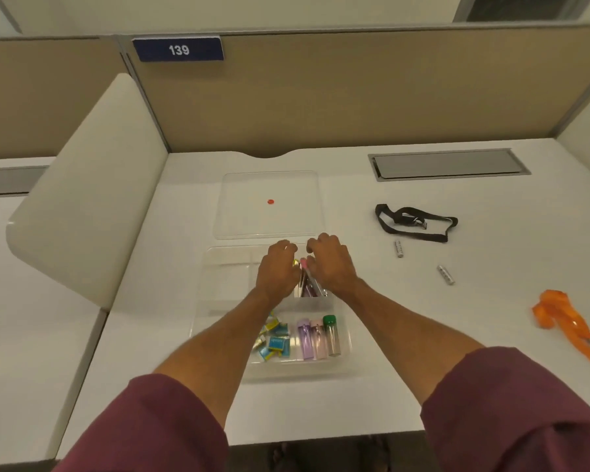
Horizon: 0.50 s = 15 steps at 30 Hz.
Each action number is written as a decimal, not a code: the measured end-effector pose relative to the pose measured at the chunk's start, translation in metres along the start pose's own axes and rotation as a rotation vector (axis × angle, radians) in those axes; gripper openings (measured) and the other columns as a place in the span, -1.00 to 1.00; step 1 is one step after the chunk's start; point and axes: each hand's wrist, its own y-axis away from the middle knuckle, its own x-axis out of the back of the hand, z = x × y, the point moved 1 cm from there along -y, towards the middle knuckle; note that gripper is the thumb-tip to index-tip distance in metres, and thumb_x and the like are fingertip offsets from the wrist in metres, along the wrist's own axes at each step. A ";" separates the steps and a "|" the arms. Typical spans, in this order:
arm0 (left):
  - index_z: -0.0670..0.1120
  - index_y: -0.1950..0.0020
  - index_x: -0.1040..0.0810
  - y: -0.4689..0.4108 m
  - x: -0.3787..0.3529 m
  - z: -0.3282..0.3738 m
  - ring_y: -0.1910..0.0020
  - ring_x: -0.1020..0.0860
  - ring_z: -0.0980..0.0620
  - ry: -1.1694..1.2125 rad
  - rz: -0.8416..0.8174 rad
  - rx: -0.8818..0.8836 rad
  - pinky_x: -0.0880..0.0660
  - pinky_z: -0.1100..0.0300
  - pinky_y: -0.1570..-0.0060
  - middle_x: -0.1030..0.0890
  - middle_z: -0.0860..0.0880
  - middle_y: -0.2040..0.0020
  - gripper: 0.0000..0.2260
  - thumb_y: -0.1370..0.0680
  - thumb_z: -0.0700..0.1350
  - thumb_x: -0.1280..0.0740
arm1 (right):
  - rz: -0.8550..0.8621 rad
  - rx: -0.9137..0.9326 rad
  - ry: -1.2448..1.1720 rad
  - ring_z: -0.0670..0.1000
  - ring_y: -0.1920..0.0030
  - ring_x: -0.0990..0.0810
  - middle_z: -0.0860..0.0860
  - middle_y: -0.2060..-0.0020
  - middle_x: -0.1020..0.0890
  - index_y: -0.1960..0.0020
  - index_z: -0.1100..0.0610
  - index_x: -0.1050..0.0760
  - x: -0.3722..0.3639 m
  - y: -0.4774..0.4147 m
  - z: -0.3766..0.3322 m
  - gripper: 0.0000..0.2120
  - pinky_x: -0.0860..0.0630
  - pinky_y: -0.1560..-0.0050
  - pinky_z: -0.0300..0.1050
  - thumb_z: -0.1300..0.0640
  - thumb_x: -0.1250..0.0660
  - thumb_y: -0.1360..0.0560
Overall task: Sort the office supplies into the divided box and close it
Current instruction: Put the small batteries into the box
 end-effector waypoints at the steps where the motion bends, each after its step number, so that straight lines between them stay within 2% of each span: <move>1: -0.20 -0.36 -0.40 -0.006 -0.005 0.011 -0.40 -0.33 -0.12 0.007 -0.004 -0.025 -0.34 0.04 -0.34 -0.39 -0.15 -0.41 -0.64 -0.56 -0.19 -0.25 | 0.020 -0.022 -0.005 0.12 -0.15 -0.47 0.10 -0.14 -0.52 -0.17 0.17 -0.48 0.006 0.002 0.013 -0.77 -0.44 -0.06 0.00 0.15 -0.20 -0.56; 4: -0.19 -0.33 -0.41 -0.022 -0.023 0.048 -0.38 -0.35 -0.12 0.022 -0.023 -0.086 -0.39 0.02 -0.29 -0.40 -0.13 -0.39 -0.66 -0.56 -0.19 -0.25 | 0.022 -0.093 0.027 0.11 -0.15 -0.47 0.10 -0.15 -0.51 -0.19 0.17 -0.46 0.019 0.011 0.059 -0.78 -0.47 -0.04 -0.03 0.18 -0.19 -0.56; 8: -0.16 -0.39 -0.37 -0.039 -0.052 0.091 -0.45 -0.27 -0.08 0.008 -0.067 -0.118 -0.33 0.06 -0.35 -0.32 -0.12 -0.47 -0.61 -0.57 -0.14 -0.26 | -0.001 -0.204 0.039 0.12 -0.19 -0.44 0.11 -0.17 -0.49 -0.22 0.18 -0.43 0.032 0.026 0.125 -0.76 -0.47 -0.07 -0.04 0.23 -0.20 -0.56; 15: -0.19 -0.41 -0.33 -0.065 -0.099 0.154 -0.49 -0.19 -0.07 -0.084 -0.175 -0.154 -0.32 0.03 -0.34 -0.21 -0.14 -0.52 -0.56 -0.55 -0.12 -0.28 | -0.131 -0.355 0.085 0.15 -0.28 -0.37 0.13 -0.26 -0.40 -0.32 0.13 -0.36 0.041 0.043 0.214 -0.68 -0.46 -0.18 0.01 0.22 -0.21 -0.57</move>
